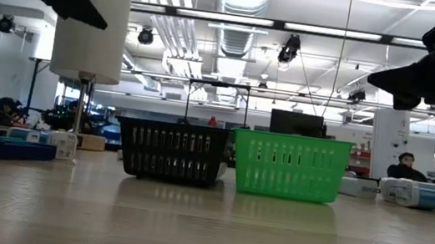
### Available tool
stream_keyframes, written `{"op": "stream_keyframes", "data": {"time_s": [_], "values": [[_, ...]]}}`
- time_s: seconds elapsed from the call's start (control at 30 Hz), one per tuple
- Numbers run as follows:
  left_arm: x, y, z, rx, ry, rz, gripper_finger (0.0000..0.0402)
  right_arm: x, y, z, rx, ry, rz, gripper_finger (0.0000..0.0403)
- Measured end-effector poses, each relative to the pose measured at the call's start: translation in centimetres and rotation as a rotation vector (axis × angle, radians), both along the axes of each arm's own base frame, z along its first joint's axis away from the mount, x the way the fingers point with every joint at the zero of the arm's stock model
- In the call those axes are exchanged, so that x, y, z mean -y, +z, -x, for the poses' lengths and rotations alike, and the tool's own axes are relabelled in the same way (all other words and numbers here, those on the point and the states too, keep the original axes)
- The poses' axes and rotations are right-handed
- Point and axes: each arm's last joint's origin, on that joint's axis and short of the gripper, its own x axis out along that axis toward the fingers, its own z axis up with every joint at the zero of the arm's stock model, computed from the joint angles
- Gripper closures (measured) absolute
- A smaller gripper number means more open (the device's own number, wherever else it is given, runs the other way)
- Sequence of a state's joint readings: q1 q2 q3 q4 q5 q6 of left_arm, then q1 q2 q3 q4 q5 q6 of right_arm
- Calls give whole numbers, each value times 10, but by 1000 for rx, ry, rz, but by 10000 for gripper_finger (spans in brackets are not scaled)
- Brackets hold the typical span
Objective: Pick & Place Office items
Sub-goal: Put the top white digital clock into the black basket
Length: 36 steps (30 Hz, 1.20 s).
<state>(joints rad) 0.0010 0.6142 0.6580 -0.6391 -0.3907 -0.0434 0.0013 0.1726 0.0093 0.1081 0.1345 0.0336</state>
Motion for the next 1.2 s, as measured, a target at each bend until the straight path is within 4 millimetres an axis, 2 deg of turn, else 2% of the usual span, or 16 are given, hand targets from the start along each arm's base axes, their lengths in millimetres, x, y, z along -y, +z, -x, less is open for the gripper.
{"op": "stream_keyframes", "data": {"time_s": [0.2, 0.37, 0.57, 0.87, 1.03, 1.2], "values": [[-1, 15, -19, -232, 27, 25, 364, 0, 0, 0, -3, 2, 30, 367], [-5, 17, -39, -416, 88, 89, 334, 0, 0, 0, 1, 0, -5, 367], [-14, -2, -65, -660, 111, 186, 270, 0, 0, 0, 3, 0, -18, 367], [-28, -34, -102, -922, 40, 151, 181, 0, 0, 0, 3, 0, -19, 367], [-37, -41, -122, -987, -5, 120, 153, 0, 0, 0, 2, 1, -19, 367], [-50, -43, -143, -1002, -47, 98, 147, 0, -1, 0, -4, 1, -42, 367]]}}
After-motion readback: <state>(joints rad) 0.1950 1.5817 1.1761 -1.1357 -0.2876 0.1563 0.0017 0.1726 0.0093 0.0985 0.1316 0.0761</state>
